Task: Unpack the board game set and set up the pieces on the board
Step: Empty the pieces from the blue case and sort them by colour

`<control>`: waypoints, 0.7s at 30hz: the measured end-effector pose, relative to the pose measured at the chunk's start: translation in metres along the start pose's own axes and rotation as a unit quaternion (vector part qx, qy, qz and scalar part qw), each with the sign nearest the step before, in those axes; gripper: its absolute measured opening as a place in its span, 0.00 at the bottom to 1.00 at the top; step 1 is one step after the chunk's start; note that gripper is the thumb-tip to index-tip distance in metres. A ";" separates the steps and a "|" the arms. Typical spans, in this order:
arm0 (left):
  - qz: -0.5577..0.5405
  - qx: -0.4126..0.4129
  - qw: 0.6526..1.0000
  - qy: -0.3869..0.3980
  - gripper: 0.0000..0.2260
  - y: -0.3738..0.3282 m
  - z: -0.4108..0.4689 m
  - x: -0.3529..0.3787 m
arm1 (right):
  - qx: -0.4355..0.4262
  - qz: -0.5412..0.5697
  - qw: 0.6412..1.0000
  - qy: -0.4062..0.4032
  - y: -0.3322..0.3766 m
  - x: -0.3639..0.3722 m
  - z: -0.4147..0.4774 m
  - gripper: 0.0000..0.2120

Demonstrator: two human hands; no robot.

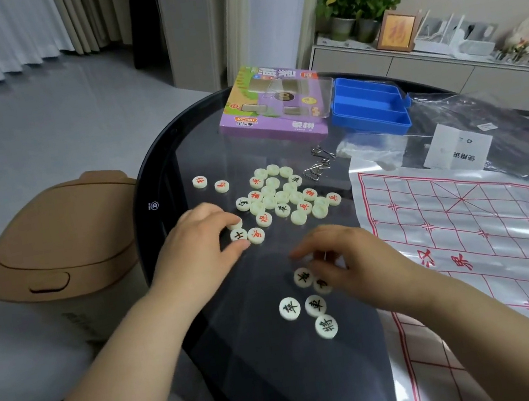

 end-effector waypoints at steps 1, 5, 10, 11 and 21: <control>-0.002 0.000 1.000 0.005 0.15 -0.001 0.001 0.002 | 0.004 -0.004 1.000 -0.012 -0.001 -0.002 0.004 0.12; 0.000 0.016 1.000 0.015 0.13 -0.006 0.001 0.003 | 0.004 -0.042 0.999 -0.029 0.003 -0.001 0.025 0.13; -0.009 0.048 0.998 0.037 0.10 -0.007 -0.009 0.000 | 0.014 -0.065 0.997 -0.047 0.003 0.007 0.047 0.15; -0.017 0.057 0.997 0.047 0.10 -0.008 -0.012 -0.001 | 0.012 -0.066 0.996 -0.050 0.002 0.009 0.049 0.16; -0.053 0.029 0.998 -0.002 0.14 0.000 0.003 -0.010 | 0.000 -0.071 0.996 -0.053 0.002 0.011 0.056 0.12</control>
Point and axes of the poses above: each hand's wrist, its own z-axis towards the middle knuckle, its own x-axis out of the palm, y = z × x, the point moved 7 cm from there along z, towards the middle knuckle, and after that the axes turned 3 degrees about -x, right-handed, at the moved point
